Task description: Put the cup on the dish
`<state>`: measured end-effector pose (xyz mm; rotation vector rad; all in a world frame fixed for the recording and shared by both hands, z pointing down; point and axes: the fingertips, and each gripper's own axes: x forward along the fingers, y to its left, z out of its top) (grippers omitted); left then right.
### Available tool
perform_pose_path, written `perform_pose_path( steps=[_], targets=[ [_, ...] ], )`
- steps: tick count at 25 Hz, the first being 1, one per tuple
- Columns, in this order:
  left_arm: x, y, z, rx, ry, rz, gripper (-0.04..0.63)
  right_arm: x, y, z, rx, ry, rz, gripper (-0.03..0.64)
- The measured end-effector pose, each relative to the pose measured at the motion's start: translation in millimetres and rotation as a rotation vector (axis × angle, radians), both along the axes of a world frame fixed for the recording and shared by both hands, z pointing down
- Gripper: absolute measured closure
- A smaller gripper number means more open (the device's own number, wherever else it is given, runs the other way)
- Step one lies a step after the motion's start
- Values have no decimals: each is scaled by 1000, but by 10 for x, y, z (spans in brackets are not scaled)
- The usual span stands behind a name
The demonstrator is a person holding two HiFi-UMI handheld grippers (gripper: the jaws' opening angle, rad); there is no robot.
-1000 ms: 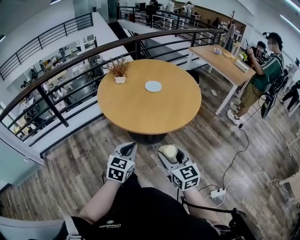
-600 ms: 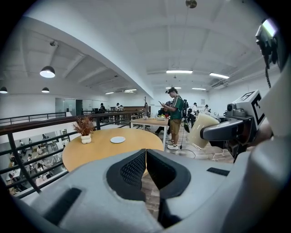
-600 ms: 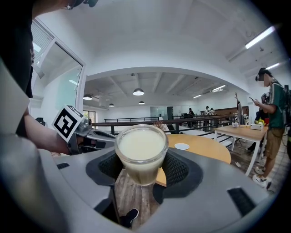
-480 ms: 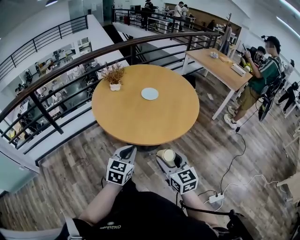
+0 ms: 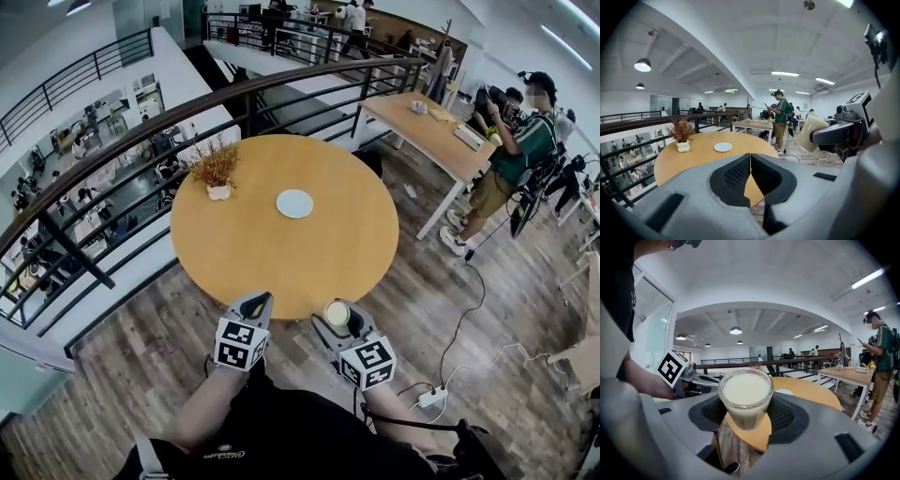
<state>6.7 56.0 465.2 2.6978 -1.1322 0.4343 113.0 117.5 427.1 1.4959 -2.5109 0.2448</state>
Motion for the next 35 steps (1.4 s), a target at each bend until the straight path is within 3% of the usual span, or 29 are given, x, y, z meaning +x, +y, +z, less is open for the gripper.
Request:
perform_pose_path(
  steps=[17, 25, 35],
  targets=[
    [-501, -1855, 6, -18, 3, 75, 586, -494, -1785, -124, -11, 19, 90, 364],
    [-554, -2106, 66, -39, 4, 87, 586, -528, -2052, -119, -25, 20, 102, 364],
    [-432, -2158, 29, -32, -21, 21, 586, -373, -2280, -142, 3, -7, 24, 364]
  ],
)
